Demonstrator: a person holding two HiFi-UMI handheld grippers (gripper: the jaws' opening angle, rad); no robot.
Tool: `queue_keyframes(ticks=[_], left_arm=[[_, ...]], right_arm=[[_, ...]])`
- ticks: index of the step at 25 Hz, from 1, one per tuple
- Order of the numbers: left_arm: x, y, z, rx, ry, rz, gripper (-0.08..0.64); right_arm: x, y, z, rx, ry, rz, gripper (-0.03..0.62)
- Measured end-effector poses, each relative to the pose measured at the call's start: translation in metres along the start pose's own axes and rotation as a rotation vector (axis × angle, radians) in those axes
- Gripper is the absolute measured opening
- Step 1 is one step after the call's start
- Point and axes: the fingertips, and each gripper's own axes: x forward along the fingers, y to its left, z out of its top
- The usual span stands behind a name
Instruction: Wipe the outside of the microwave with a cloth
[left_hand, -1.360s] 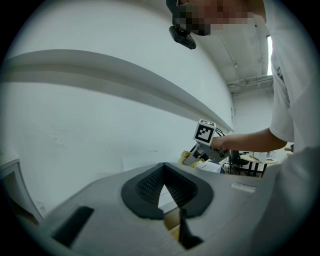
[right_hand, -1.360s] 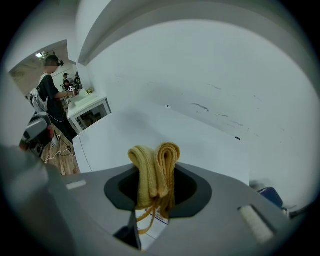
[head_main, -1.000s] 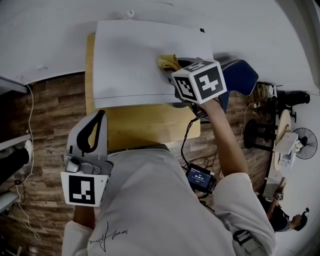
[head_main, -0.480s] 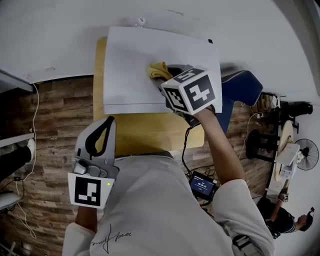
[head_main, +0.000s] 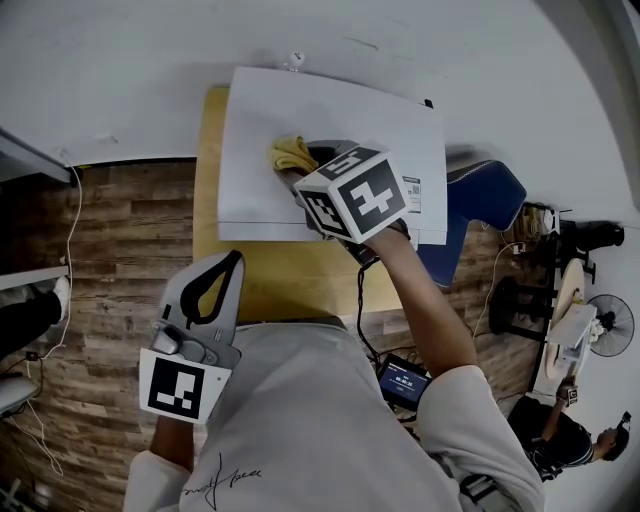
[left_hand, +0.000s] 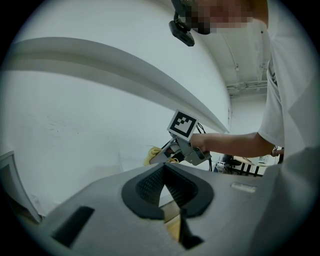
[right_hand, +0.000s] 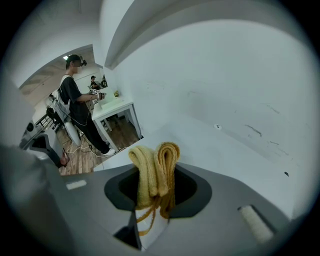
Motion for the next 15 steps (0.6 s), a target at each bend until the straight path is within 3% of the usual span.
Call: queue_keyframes(ticks=[15], left_arm=[[-0.010,0.014,-0.006,-0.019,0.022,0.016,0.002]], right_arm=[[0.027,0.042,0.037,-0.026,-0.041,0.105,0.124]])
